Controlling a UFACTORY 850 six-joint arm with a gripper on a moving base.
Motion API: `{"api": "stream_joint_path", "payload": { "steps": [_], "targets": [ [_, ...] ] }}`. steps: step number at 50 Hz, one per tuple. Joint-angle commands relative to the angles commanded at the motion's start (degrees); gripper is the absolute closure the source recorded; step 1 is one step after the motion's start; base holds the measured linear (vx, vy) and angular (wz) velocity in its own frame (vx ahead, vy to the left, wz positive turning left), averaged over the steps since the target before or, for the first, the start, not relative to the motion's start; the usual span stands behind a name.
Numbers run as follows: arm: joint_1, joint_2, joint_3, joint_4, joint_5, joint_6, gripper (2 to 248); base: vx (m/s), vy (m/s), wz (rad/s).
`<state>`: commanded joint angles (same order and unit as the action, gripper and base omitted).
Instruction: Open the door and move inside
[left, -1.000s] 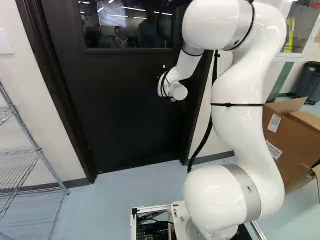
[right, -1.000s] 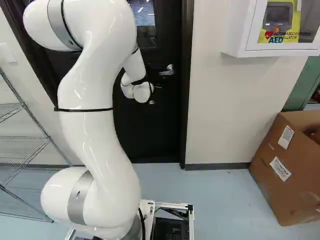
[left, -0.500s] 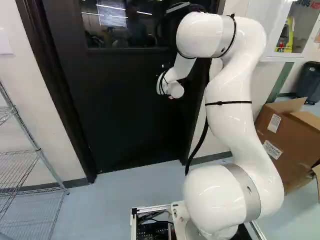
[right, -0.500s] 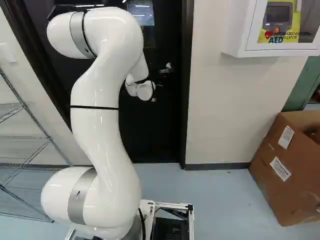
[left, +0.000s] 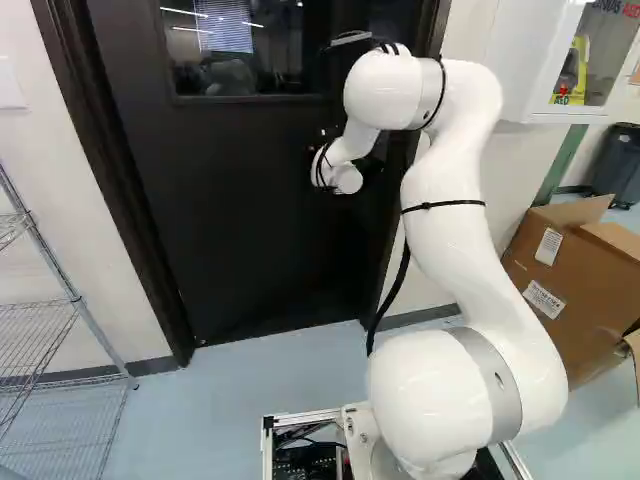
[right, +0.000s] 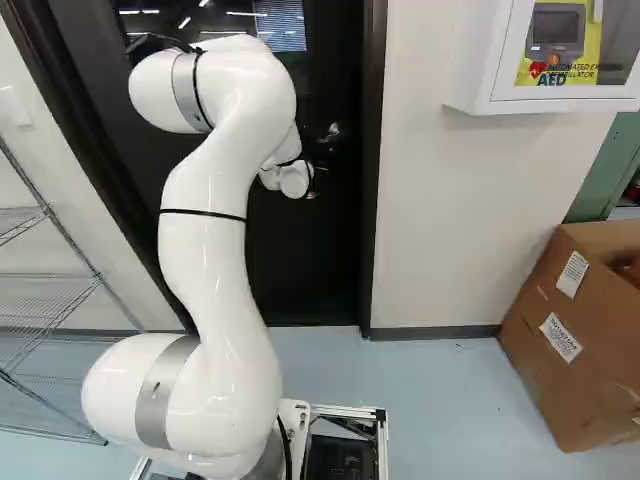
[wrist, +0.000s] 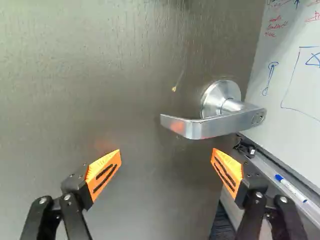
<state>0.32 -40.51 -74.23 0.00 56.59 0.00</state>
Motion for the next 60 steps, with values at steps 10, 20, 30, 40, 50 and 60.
{"api": "stream_joint_path", "payload": {
  "steps": [10,20,30,40,50,60],
  "targets": [
    [0.1,0.6,0.8,0.0,0.0,0.0,3,0.000,0.000,0.000],
    [0.3,3.1,4.3,0.0,0.0,0.0,3,0.000,0.000,0.000],
    [0.6,6.0,8.1,0.0,0.0,0.0,3,0.000,0.000,0.000],
    [1.0,8.7,11.7,-0.1,0.0,0.0,3,0.000,0.000,0.000],
    [1.5,11.5,15.3,-1.0,0.0,0.0,3,0.000,0.000,0.000],
    [2.1,14.2,18.7,-1.9,0.0,0.0,3,0.000,0.000,0.000]
  ]
}}
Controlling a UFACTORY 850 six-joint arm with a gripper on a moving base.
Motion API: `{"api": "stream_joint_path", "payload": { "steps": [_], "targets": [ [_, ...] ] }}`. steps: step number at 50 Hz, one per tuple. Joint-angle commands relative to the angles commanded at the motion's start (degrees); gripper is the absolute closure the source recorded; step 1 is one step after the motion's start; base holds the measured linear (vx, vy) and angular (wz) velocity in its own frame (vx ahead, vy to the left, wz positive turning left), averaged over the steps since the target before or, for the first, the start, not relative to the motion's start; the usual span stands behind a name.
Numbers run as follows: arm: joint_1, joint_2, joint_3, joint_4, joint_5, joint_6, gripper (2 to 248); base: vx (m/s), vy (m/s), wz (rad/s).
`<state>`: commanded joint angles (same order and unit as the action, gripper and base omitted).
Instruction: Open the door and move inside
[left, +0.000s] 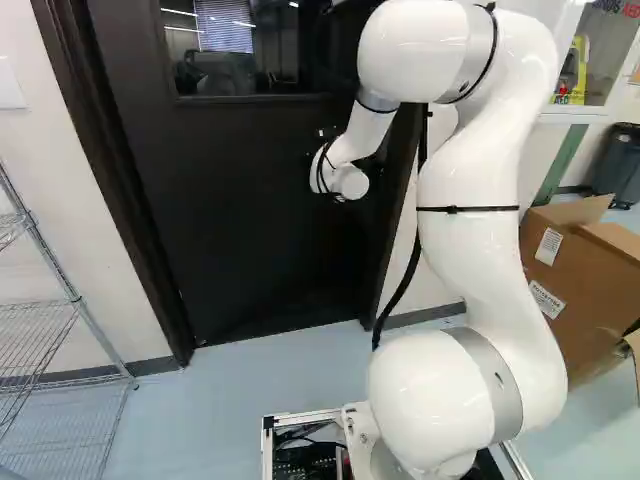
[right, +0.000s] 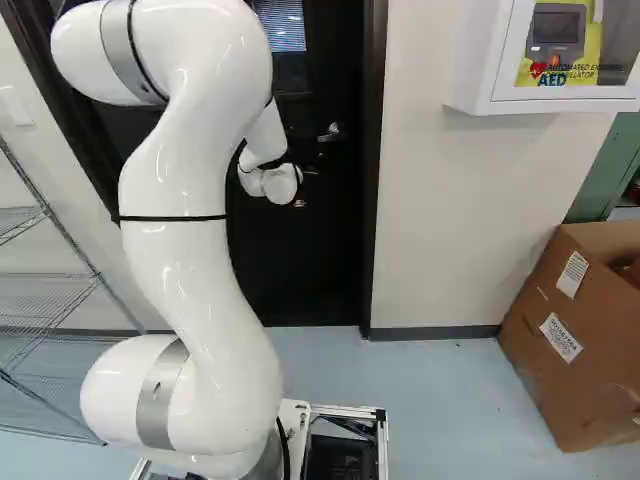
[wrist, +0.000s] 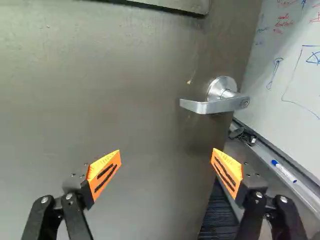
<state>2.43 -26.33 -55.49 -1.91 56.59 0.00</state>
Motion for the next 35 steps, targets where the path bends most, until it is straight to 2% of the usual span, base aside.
{"api": "stream_joint_path", "payload": {
  "steps": [16,35],
  "targets": [
    [2.0,2.4,3.0,-1.1,0.0,0.0,3,0.000,0.000,0.000],
    [3.1,1.1,1.4,-3.1,0.0,0.0,3,0.000,0.000,0.000]
  ]
}}
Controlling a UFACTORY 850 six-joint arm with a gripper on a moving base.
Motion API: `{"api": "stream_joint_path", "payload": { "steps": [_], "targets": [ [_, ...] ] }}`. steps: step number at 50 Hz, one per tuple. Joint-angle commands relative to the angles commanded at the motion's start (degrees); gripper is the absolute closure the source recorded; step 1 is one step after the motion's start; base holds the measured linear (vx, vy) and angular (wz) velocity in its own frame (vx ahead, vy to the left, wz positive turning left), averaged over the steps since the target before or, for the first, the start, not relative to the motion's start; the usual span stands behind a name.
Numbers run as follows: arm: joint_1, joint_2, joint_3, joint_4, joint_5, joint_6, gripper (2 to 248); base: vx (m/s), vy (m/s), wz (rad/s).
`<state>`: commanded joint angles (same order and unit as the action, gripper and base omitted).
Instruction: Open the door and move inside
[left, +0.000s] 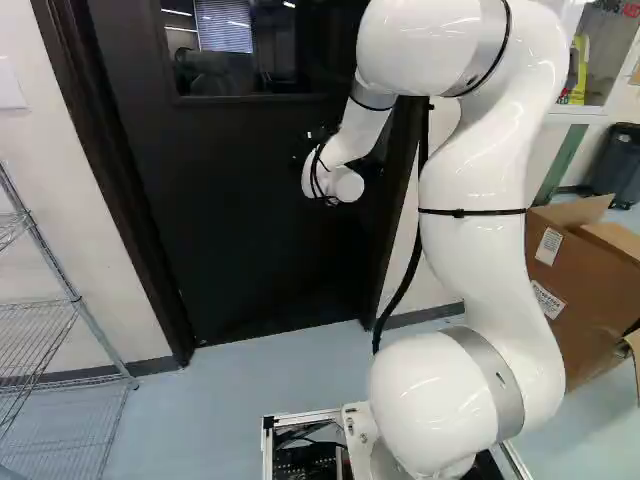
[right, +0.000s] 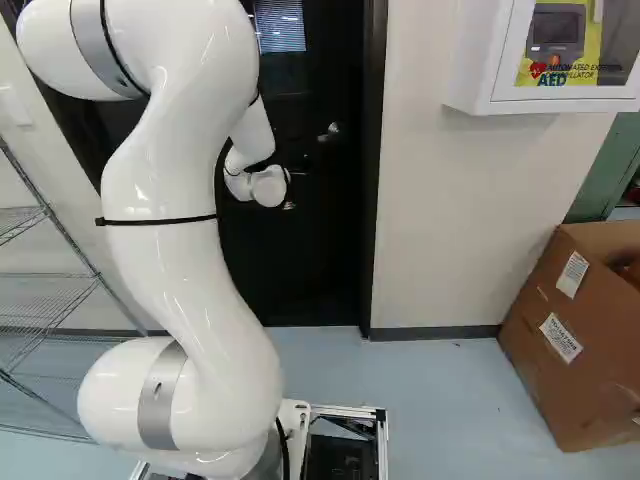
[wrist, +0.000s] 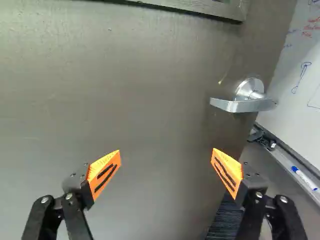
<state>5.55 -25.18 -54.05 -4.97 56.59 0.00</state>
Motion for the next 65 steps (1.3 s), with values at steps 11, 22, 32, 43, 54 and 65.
{"api": "stream_joint_path", "payload": {
  "steps": [11,22,32,43,54,65],
  "targets": [
    [0.6,-0.5,-0.6,-1.0,0.0,0.0,3,0.000,0.000,0.000],
    [0.8,0.1,0.2,-1.0,0.0,0.0,3,0.000,0.000,0.000],
    [1.0,2.3,2.9,-1.0,0.0,0.0,3,0.000,0.000,0.000],
    [1.2,5.2,6.4,-1.0,0.0,0.0,3,0.000,0.000,0.000],
    [1.4,8.2,10.0,-1.0,0.0,0.0,3,0.000,0.000,0.000],
    [1.6,11.2,13.5,-1.0,0.0,0.0,3,0.000,0.000,0.000]
  ]
}}
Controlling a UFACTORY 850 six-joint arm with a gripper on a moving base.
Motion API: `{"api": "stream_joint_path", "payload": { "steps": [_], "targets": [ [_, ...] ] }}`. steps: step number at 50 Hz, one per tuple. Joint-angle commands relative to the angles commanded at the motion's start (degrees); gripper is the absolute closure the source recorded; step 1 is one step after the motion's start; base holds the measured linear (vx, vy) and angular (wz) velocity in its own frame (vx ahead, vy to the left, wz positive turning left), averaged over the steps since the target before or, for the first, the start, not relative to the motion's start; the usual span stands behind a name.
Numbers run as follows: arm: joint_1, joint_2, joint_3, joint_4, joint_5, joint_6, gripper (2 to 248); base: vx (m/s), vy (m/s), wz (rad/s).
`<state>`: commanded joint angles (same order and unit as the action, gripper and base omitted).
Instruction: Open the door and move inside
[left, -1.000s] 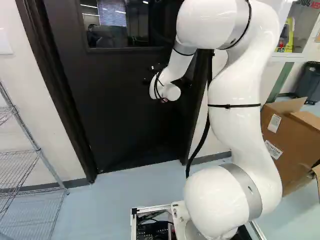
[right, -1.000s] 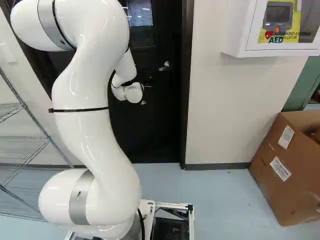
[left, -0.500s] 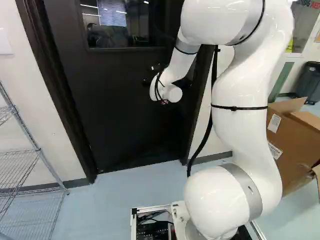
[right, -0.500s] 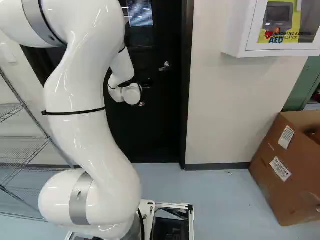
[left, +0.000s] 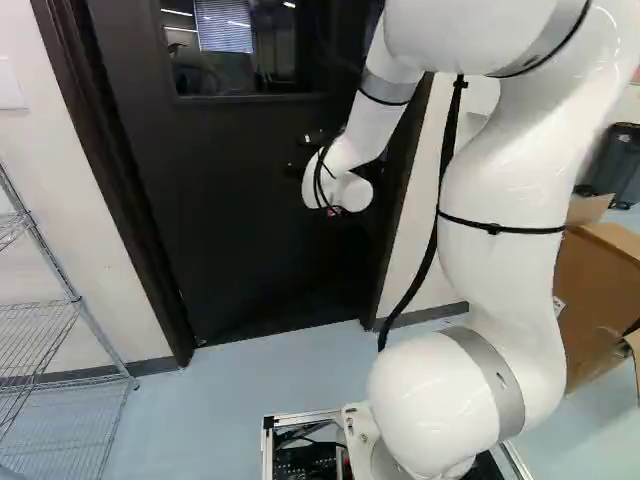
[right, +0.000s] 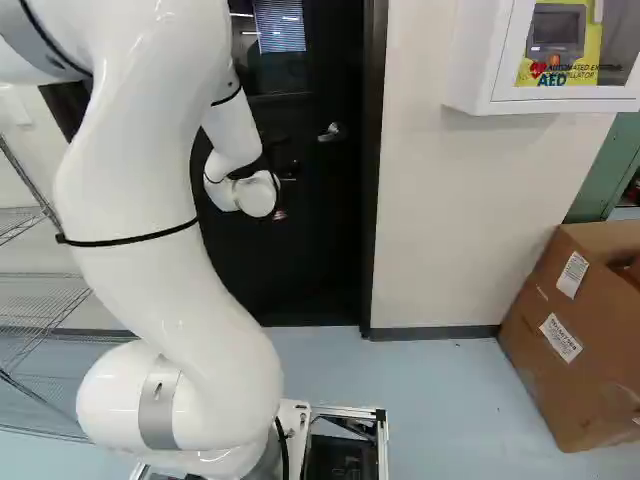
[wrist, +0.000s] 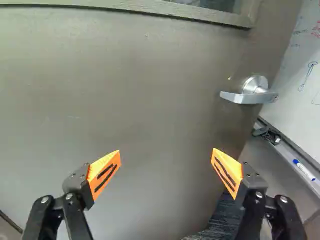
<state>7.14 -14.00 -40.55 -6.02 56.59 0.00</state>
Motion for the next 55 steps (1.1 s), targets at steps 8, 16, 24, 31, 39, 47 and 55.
{"api": "stream_joint_path", "payload": {
  "steps": [8,16,24,31,39,47,55],
  "targets": [
    [0.2,2.2,2.5,0.0,0.0,0.0,3,0.000,0.000,0.000],
    [0.3,4.4,5.0,0.0,0.0,0.0,3,0.000,0.000,0.000],
    [0.4,6.7,7.5,0.0,0.0,0.0,3,0.000,0.000,0.000],
    [0.4,8.7,9.7,0.0,0.0,0.0,3,0.000,0.000,0.000],
    [0.0,11.2,12.3,0.0,0.0,0.0,3,0.000,0.000,0.000],
    [-0.6,13.6,14.8,0.3,0.0,0.0,3,0.000,0.000,0.000],
    [-1.3,16.0,17.2,0.9,0.0,0.0,3,0.000,0.000,0.000]
  ]
}}
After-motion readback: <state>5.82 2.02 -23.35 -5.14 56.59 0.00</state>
